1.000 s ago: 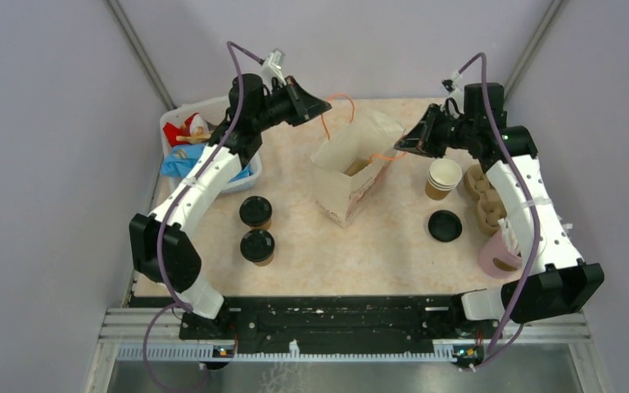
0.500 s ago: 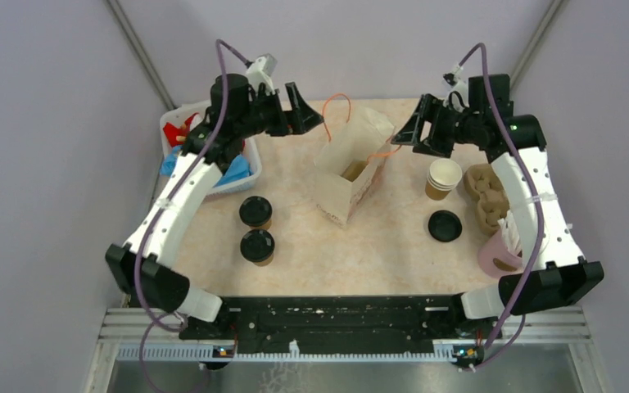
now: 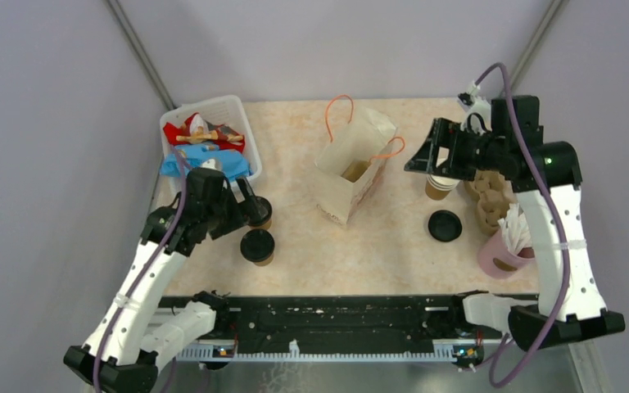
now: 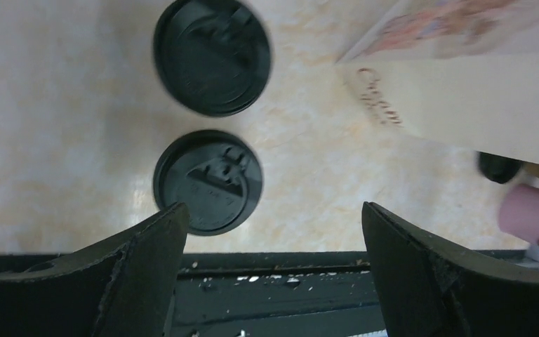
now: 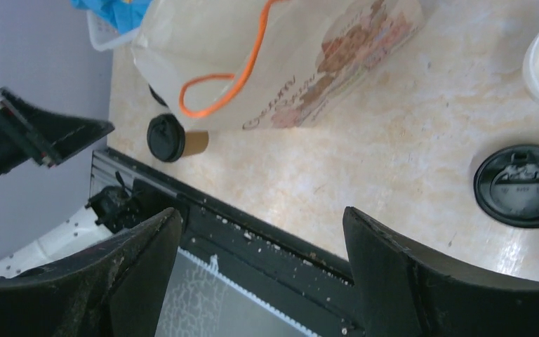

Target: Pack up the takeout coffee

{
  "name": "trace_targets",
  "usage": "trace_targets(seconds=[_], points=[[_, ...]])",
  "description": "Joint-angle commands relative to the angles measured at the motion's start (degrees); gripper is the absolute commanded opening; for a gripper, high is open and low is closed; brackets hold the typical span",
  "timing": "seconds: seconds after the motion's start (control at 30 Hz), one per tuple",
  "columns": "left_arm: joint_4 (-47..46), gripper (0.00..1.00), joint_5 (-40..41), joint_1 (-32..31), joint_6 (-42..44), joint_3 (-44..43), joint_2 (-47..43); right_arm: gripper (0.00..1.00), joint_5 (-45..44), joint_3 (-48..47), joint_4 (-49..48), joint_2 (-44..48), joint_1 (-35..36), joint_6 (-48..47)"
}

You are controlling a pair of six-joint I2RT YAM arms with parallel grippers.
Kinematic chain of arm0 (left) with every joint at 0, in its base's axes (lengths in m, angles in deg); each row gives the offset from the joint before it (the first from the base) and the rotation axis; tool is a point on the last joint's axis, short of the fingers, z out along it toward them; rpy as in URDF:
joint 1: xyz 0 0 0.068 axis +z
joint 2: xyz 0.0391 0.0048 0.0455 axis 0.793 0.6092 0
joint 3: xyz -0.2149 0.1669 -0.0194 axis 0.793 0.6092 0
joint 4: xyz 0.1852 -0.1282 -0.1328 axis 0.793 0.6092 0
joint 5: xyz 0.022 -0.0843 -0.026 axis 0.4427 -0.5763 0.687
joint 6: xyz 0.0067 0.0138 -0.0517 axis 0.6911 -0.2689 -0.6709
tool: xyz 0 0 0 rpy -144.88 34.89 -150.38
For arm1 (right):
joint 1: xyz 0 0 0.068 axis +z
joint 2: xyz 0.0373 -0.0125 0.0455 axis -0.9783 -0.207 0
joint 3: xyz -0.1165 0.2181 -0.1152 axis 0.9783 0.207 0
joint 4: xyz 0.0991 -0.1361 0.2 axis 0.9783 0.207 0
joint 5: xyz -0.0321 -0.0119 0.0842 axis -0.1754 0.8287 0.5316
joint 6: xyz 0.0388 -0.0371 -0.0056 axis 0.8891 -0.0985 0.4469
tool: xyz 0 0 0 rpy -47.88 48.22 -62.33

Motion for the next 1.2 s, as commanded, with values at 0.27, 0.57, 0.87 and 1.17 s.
trace_targets(seconds=[0.27, 0.57, 0.87, 1.17], points=[[2.5, 0.98, 8.2, 1.7, -18.4, 16.4, -5.5, 0.85, 4.5, 13.6, -0.5, 9.2, -0.2, -0.3], [-3.7, 0.84, 8.4, 1.7, -16.9, 21.4, -5.7, 0.83, 7.3, 17.2, -3.5, 10.1, -0.3, 0.8], [-6.2, 0.70, 8.0, 1.7, -13.9, 24.7, -5.5, 0.82, 8.0, 19.7, -5.6, 10.1, 0.2, 1.4], [-8.7, 0.62, 4.7, 1.7, -11.3, 27.1, -5.0, 0.81, 6.8, 21.6, -7.8, 10.1, 2.6, 2.9]])
